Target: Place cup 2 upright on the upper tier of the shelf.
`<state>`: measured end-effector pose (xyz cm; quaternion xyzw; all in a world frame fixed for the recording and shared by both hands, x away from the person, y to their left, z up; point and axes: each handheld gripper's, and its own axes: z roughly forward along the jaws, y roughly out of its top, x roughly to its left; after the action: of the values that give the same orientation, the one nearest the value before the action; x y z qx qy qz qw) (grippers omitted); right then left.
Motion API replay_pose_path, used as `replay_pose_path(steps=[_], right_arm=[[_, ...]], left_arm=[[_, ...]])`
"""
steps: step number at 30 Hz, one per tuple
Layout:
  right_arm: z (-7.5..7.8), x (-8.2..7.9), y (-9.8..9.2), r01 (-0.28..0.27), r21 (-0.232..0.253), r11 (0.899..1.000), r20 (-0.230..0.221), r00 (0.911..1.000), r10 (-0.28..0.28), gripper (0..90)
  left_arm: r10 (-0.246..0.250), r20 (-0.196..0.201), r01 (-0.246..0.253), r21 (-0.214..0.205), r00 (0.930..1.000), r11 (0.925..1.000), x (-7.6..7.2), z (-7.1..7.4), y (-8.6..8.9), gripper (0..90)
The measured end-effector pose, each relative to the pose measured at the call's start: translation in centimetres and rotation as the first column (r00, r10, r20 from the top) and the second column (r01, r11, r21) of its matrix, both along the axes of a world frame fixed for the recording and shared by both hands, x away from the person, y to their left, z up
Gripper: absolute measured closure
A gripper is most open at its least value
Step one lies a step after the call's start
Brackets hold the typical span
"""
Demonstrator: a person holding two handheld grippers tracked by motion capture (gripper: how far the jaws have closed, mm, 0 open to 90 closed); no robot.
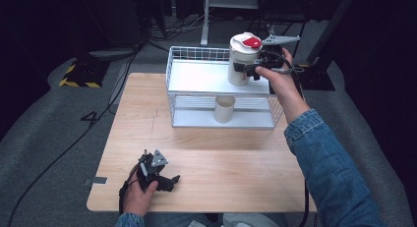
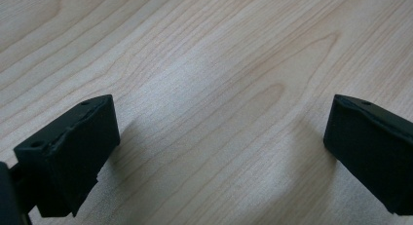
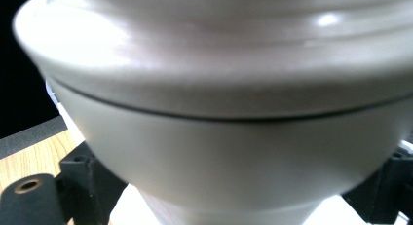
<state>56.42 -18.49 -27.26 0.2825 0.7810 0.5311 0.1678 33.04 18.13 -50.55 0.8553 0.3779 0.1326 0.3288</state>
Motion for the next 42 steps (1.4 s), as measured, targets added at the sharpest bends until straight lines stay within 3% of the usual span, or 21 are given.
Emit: replay_pose_path(steps=[27,42], right_arm=[[0.6,-2.4,-2.9,0.005,-0.034,0.999,0.014,0.9999,-0.004,12.7],[0.7,-2.2,-3.0,0.011,-0.022,1.0,0.007,0.9999,-0.011,15.4]], left_arm=[[-0.004,-0.002,0.004,0.003,1.0,1.0,0.1,0.0,0.0,0.3],[-0.003,0.0,0.003,0.006,1.0,1.0,0.1,0.1,0.0,0.2]])
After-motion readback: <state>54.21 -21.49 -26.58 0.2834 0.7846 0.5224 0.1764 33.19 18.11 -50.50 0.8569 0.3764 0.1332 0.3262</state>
